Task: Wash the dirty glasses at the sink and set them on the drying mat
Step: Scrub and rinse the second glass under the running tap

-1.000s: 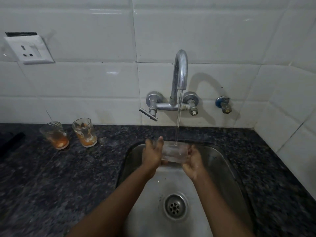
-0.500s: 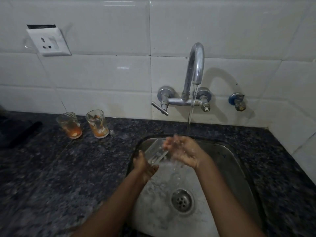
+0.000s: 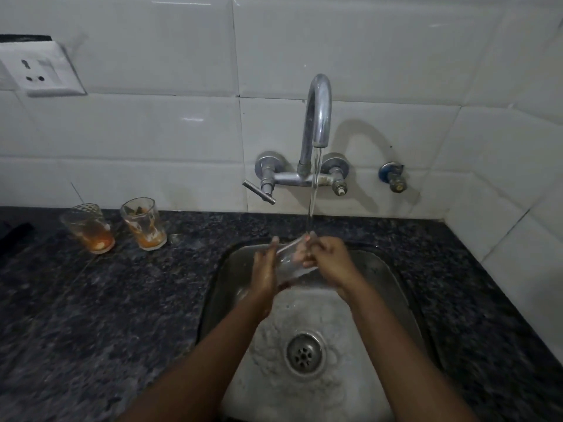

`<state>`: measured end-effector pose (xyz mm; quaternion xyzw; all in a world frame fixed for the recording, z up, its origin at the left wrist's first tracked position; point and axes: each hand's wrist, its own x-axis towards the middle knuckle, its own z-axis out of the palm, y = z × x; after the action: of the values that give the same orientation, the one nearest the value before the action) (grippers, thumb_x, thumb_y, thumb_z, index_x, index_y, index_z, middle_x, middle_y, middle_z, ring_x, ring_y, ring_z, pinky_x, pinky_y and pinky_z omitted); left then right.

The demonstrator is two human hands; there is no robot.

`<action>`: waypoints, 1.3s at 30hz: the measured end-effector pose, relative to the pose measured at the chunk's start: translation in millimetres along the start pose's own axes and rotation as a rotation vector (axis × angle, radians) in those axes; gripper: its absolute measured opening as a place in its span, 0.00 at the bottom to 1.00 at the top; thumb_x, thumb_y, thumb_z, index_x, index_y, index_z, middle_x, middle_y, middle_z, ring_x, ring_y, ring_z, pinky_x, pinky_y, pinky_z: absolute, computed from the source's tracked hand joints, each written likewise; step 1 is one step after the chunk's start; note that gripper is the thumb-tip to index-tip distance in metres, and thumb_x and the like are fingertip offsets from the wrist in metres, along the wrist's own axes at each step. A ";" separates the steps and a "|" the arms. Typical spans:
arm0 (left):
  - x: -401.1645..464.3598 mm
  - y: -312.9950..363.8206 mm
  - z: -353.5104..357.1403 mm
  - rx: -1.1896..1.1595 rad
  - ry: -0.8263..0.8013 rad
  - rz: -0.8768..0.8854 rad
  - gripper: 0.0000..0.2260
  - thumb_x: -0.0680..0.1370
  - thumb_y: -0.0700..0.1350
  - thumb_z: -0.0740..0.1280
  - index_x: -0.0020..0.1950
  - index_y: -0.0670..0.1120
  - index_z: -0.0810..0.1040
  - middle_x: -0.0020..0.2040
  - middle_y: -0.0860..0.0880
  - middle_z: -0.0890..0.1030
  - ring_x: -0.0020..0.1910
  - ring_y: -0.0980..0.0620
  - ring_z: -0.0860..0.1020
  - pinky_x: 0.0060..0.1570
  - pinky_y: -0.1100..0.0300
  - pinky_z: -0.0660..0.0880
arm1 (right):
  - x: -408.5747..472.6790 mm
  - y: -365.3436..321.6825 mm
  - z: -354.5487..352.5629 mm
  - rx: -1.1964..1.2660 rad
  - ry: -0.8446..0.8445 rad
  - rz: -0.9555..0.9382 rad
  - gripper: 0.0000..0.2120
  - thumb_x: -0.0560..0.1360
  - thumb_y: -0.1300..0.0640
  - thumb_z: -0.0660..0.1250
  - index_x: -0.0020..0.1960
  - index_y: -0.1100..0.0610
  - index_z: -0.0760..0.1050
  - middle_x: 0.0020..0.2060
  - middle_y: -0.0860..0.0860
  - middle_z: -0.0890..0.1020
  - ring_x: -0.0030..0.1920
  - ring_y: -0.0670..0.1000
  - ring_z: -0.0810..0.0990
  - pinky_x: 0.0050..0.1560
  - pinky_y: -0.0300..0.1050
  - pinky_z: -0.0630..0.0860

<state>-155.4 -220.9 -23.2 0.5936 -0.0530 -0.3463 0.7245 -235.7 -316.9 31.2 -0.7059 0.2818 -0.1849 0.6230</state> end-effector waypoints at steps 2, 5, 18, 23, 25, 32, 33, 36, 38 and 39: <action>1.0 -4.8 4.2 0.119 0.083 0.184 0.09 0.78 0.55 0.60 0.55 0.54 0.74 0.54 0.44 0.80 0.48 0.47 0.80 0.43 0.51 0.79 | 6.1 -9.3 8.4 0.126 0.076 0.145 0.18 0.81 0.53 0.56 0.40 0.62 0.77 0.34 0.53 0.84 0.27 0.46 0.81 0.26 0.31 0.73; 12.5 17.2 -6.5 -0.087 -0.041 -0.163 0.18 0.81 0.52 0.53 0.49 0.42 0.76 0.37 0.43 0.83 0.30 0.49 0.81 0.27 0.62 0.76 | -2.5 -5.6 12.5 -0.377 0.024 -0.283 0.13 0.81 0.55 0.56 0.49 0.61 0.77 0.43 0.59 0.84 0.42 0.56 0.83 0.42 0.49 0.78; 11.0 49.6 -22.3 0.038 -0.263 -0.329 0.26 0.80 0.59 0.50 0.42 0.40 0.75 0.29 0.43 0.79 0.18 0.53 0.74 0.15 0.70 0.66 | -5.8 6.1 -1.3 -0.409 -0.336 -0.397 0.04 0.77 0.63 0.62 0.49 0.59 0.75 0.43 0.52 0.82 0.42 0.48 0.80 0.39 0.37 0.76; 9.5 7.7 -3.2 -0.067 -0.213 0.020 0.25 0.79 0.58 0.54 0.64 0.40 0.72 0.58 0.37 0.79 0.52 0.42 0.79 0.41 0.56 0.79 | -2.3 -3.1 26.1 0.246 -0.051 0.017 0.07 0.79 0.57 0.60 0.49 0.56 0.77 0.40 0.52 0.84 0.36 0.45 0.83 0.32 0.39 0.76; 11.7 23.2 -11.1 -0.022 -0.260 -0.007 0.25 0.79 0.59 0.54 0.53 0.40 0.78 0.46 0.40 0.83 0.42 0.46 0.81 0.38 0.56 0.78 | -11.0 7.4 17.7 -0.192 -0.217 -0.279 0.10 0.79 0.57 0.60 0.58 0.57 0.75 0.49 0.56 0.82 0.43 0.49 0.83 0.38 0.43 0.78; 24.3 40.2 -16.9 0.280 -0.404 -0.124 0.27 0.74 0.64 0.61 0.58 0.42 0.76 0.46 0.43 0.83 0.45 0.46 0.80 0.51 0.50 0.77 | 0.7 17.2 -5.0 -1.309 -0.364 -0.536 0.23 0.79 0.52 0.55 0.74 0.47 0.59 0.74 0.51 0.63 0.71 0.55 0.64 0.69 0.54 0.64; 25.8 38.4 -17.1 0.236 -0.406 -0.113 0.27 0.75 0.64 0.60 0.62 0.43 0.75 0.52 0.42 0.81 0.52 0.43 0.79 0.57 0.47 0.74 | -0.9 13.5 -2.7 -1.010 -0.420 -0.372 0.20 0.80 0.53 0.56 0.72 0.49 0.63 0.72 0.53 0.67 0.70 0.56 0.66 0.69 0.56 0.65; 26.3 29.0 -16.4 0.130 -0.312 0.029 0.19 0.77 0.57 0.61 0.62 0.49 0.75 0.56 0.44 0.80 0.55 0.43 0.79 0.55 0.48 0.76 | -6.6 3.7 0.2 0.110 -0.555 0.083 0.13 0.79 0.56 0.60 0.60 0.50 0.76 0.59 0.49 0.80 0.61 0.50 0.78 0.62 0.48 0.74; 25.9 27.6 -14.2 0.172 -0.183 0.183 0.09 0.78 0.48 0.62 0.54 0.45 0.78 0.47 0.45 0.81 0.47 0.45 0.79 0.41 0.61 0.80 | -13.3 5.9 5.7 0.210 -0.488 0.033 0.11 0.78 0.56 0.61 0.55 0.47 0.79 0.55 0.45 0.83 0.56 0.43 0.80 0.55 0.37 0.76; 27.9 29.2 -14.4 0.227 -0.126 0.231 0.08 0.79 0.45 0.61 0.54 0.45 0.77 0.46 0.46 0.81 0.46 0.46 0.78 0.36 0.67 0.78 | -16.7 8.4 8.5 0.014 -0.467 -0.094 0.11 0.79 0.57 0.60 0.57 0.47 0.77 0.56 0.44 0.81 0.57 0.41 0.79 0.55 0.34 0.75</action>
<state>-114.4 -223.3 -10.5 0.6387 -0.2049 -0.2892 0.6830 -244.9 -300.4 23.2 -0.7376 0.0956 -0.0475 0.6668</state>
